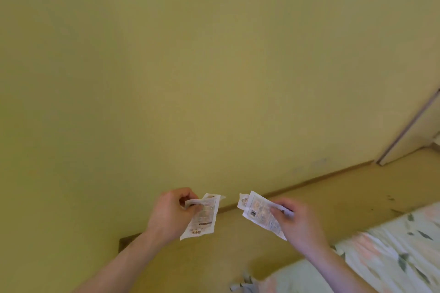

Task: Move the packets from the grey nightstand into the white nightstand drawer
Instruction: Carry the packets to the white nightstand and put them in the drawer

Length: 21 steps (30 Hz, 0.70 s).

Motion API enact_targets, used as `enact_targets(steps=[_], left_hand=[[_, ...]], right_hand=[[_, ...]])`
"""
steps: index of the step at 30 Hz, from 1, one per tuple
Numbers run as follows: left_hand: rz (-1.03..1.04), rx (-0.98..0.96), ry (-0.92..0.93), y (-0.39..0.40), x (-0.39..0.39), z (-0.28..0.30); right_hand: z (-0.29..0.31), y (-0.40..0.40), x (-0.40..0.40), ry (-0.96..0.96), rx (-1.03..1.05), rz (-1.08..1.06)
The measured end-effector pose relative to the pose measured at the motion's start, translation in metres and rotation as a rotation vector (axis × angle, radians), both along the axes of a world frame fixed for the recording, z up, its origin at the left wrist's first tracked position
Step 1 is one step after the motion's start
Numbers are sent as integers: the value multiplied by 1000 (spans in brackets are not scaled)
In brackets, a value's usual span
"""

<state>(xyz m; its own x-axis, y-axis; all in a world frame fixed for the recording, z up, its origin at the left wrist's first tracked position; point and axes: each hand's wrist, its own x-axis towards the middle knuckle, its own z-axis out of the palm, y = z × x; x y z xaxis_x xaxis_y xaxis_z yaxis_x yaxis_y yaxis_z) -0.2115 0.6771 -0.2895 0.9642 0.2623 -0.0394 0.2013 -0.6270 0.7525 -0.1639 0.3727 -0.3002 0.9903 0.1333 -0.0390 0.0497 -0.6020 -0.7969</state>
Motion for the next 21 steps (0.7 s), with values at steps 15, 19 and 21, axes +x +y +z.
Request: enact_targets(steps=[15, 19, 21], left_hand=[[-498, -51, 6, -108, 293, 11], [-572, -32, 1, -163, 373, 13], [-606, -39, 6, -193, 410, 14]], right_hand=[[-3, -77, 148, -2, 54, -510], [-15, -121, 206, -4, 71, -625], [-15, -144, 232, 10, 98, -677]])
